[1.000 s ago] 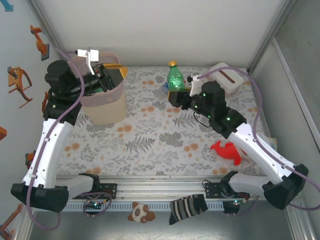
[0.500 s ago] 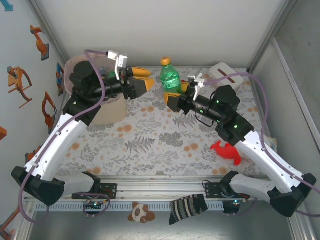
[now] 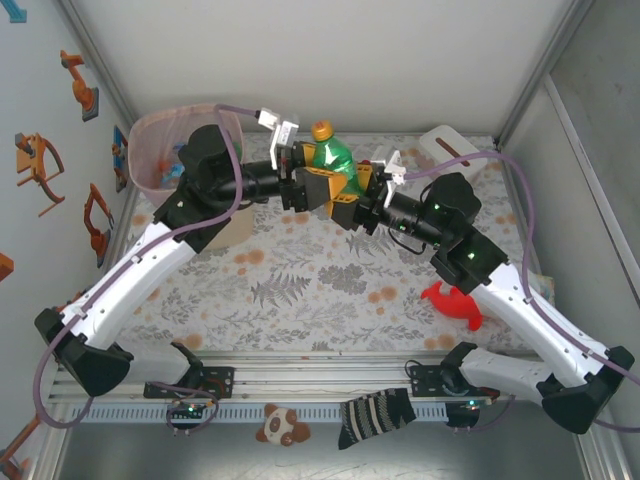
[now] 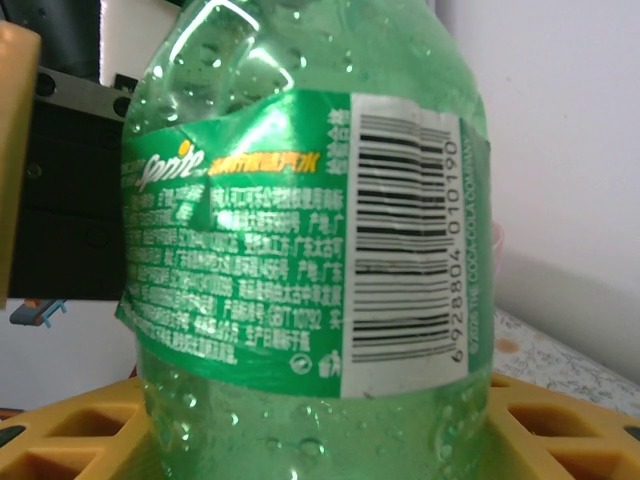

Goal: Put the plastic bottles in the bin

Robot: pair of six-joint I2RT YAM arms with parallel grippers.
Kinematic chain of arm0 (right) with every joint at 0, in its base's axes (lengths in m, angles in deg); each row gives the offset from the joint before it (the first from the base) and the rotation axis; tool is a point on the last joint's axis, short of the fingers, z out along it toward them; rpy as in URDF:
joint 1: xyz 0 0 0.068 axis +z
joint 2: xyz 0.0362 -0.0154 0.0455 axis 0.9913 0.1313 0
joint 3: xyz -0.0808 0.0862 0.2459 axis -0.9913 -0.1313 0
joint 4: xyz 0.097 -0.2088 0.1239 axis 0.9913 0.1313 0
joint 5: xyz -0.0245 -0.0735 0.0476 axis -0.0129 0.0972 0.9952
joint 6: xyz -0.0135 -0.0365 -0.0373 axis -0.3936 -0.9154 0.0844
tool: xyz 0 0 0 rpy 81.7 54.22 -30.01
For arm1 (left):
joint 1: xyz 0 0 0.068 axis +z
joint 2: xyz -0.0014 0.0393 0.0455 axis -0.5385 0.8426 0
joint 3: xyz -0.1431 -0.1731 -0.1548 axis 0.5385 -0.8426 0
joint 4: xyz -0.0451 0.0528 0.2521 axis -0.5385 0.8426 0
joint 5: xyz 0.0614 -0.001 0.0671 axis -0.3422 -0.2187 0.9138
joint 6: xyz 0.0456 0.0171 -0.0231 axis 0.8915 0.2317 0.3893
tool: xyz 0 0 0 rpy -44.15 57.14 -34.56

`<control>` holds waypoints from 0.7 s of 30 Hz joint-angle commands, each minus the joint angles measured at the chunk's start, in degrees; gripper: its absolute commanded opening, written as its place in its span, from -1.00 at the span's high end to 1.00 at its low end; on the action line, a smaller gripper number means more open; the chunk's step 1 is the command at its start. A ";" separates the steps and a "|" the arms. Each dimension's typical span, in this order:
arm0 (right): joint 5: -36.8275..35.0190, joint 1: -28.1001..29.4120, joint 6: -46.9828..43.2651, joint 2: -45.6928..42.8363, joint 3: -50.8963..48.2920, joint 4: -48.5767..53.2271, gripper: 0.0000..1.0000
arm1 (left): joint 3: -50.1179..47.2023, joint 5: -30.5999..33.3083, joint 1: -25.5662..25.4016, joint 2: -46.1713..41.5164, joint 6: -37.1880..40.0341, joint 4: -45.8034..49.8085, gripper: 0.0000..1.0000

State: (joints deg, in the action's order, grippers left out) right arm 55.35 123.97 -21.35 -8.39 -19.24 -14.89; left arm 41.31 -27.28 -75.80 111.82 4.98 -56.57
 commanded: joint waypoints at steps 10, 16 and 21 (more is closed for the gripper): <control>0.56 0.76 -0.71 -1.55 0.49 -2.79 0.13 | 2.74 -0.42 -2.04 1.02 2.91 0.00 -0.35; 0.91 0.85 -0.30 -1.03 1.10 -2.08 0.13 | 2.83 -0.04 -2.08 0.89 3.91 0.66 -0.19; 0.91 0.93 -0.14 -0.94 1.33 -1.99 0.13 | 3.01 0.02 -2.13 0.63 4.95 1.34 -0.09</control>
State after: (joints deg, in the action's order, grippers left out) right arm 55.18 124.30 -21.33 -9.11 -19.24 -15.31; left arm 42.32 -25.97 -77.22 112.78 8.06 -55.72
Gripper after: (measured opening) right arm 0.593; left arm 0.627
